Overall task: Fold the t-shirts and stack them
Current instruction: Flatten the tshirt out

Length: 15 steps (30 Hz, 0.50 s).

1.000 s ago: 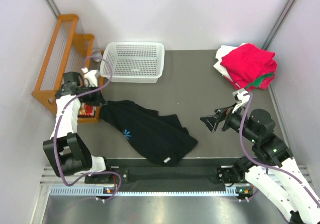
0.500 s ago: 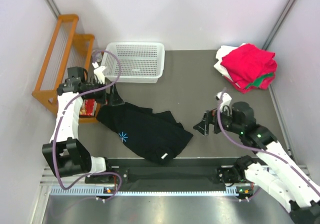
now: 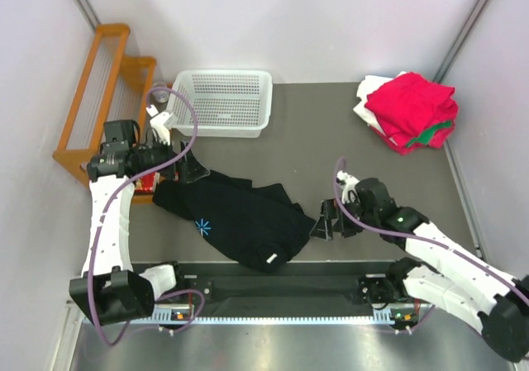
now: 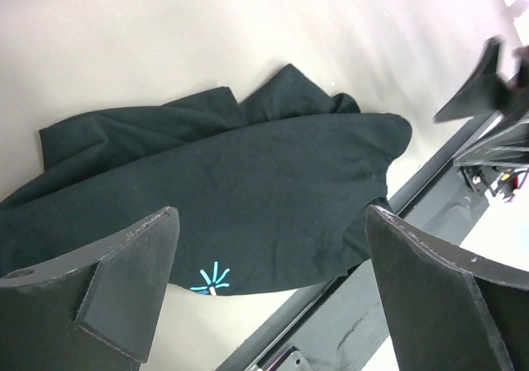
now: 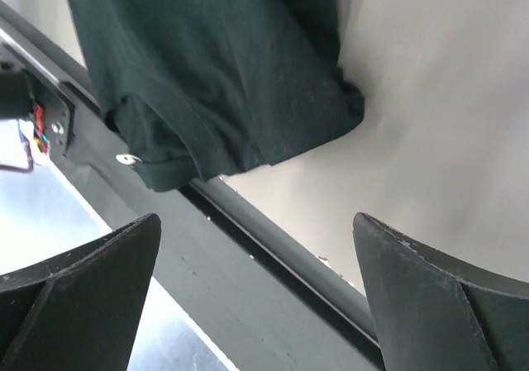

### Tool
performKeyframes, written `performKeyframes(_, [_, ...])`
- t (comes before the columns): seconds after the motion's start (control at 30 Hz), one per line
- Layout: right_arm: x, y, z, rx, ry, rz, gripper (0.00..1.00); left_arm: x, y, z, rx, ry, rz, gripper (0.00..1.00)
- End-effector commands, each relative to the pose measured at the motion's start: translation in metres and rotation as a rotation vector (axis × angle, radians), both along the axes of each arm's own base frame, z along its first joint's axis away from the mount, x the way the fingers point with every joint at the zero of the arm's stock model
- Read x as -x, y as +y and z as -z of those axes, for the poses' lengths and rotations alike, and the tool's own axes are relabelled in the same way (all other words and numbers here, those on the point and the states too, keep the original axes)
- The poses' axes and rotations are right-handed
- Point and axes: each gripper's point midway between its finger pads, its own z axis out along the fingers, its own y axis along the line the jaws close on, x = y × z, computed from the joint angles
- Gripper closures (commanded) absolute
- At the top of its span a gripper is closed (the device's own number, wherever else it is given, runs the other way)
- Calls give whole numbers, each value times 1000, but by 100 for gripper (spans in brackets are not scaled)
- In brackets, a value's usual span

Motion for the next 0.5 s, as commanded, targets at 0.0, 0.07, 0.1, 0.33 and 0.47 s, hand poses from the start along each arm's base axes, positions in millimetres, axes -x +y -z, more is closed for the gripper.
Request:
performKeyframes(0.0, [-7,26,3,-61,-8,-39,0,2,-7,-12,43,-44,9,1])
performKeyframes(0.07, [-8,32,10,-55,5,-53,0,3,-8,-12,47,-43,8,1])
performKeyframes(0.1, [-13,36,17,-39,11,-53,0,4,-8,-12,47,-44,8,2])
performKeyframes(0.33, [-44,47,23,41,-37,-15,0,9,-7,-10,31,-62,-5,1])
performKeyframes(0.47, [-58,48,17,31,-59,67,1,11,-4,-7,9,-79,-20,1])
